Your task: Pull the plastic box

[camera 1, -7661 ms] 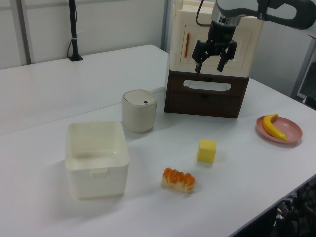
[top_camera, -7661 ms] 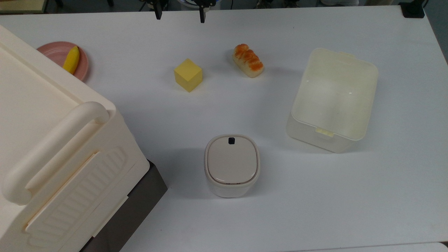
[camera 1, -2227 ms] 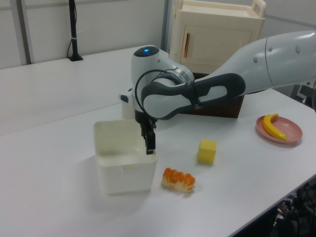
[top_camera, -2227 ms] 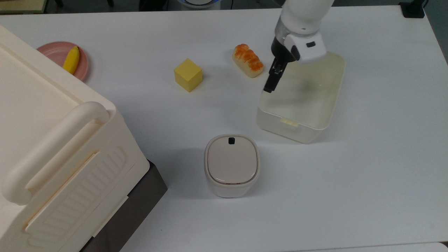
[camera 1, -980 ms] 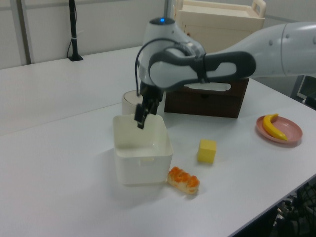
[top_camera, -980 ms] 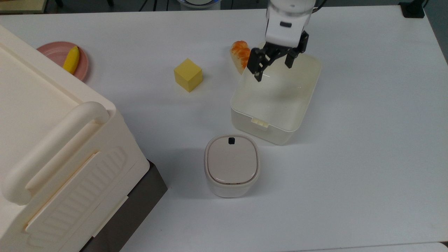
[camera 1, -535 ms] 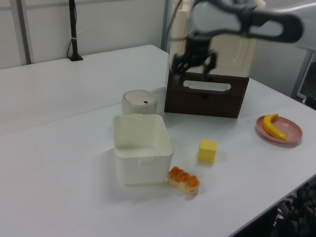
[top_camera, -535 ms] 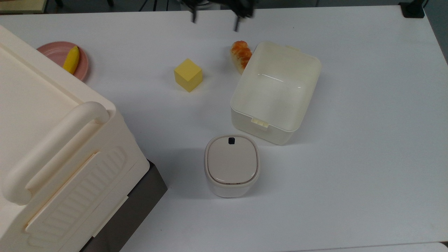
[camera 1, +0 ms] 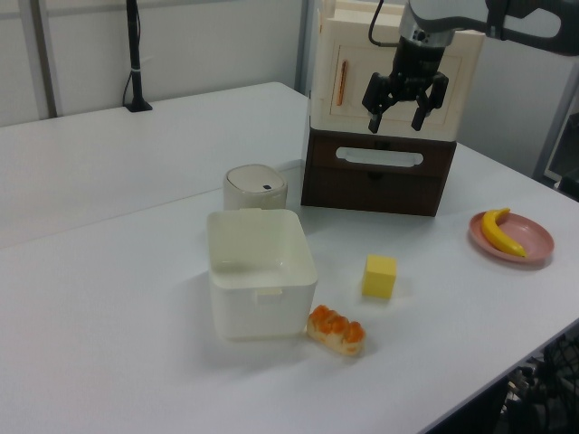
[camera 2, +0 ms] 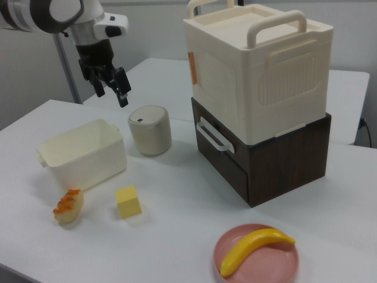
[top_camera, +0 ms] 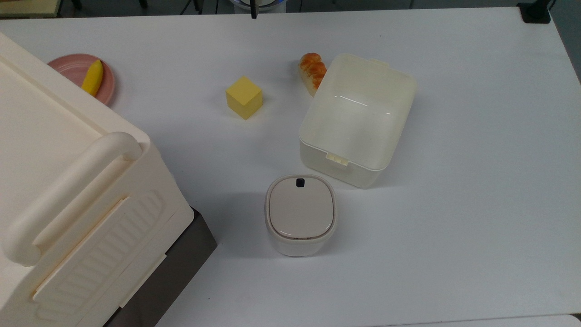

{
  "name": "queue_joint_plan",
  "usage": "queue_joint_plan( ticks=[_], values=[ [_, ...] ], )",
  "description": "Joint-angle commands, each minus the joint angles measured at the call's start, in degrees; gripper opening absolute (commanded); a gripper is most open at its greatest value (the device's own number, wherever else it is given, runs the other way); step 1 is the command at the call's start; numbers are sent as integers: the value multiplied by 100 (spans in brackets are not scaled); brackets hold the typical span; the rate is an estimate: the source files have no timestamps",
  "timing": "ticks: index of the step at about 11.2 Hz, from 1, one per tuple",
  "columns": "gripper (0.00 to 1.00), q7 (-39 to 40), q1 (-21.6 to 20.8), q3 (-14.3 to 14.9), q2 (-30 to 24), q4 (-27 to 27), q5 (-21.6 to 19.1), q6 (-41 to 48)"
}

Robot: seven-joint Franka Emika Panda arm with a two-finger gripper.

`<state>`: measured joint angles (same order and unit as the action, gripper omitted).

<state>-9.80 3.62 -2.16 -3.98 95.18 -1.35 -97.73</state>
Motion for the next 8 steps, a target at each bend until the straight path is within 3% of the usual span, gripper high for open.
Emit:
queue_joint_plan(
  ticks=[1, 3, 5, 8],
  values=[
    [100, 128, 7, 57, -33, 53, -208, 52],
    [100, 119, -2, 92, 37, 28, -216, 61],
    [100, 145, -186, 390, 37, 27, -243, 43],
    [100, 180, -213, 427, 81, 19, -252, 52]
  ],
)
